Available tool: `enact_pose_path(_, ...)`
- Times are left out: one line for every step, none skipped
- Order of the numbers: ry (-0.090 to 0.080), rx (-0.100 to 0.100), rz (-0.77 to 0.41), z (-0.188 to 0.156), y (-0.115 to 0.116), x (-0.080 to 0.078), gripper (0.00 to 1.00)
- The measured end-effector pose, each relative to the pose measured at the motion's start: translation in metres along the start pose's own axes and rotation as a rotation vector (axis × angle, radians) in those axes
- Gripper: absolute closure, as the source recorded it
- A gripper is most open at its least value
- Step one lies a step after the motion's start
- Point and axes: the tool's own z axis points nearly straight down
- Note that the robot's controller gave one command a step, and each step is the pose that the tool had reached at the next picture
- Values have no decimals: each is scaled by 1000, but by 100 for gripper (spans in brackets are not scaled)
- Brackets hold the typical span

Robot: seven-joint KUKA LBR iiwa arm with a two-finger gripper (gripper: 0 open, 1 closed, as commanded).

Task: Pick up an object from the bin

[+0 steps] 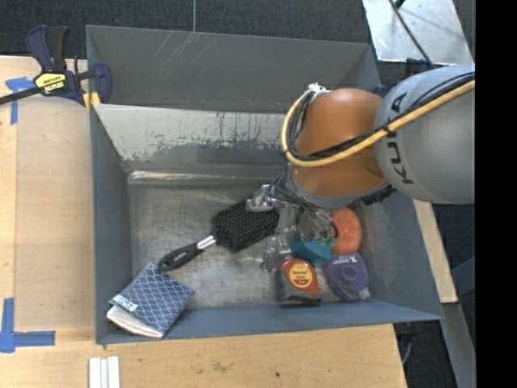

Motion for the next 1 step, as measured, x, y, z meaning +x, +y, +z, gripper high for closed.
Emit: enact_pose_path(0, -2, -185, 13, 7, -21, 0)
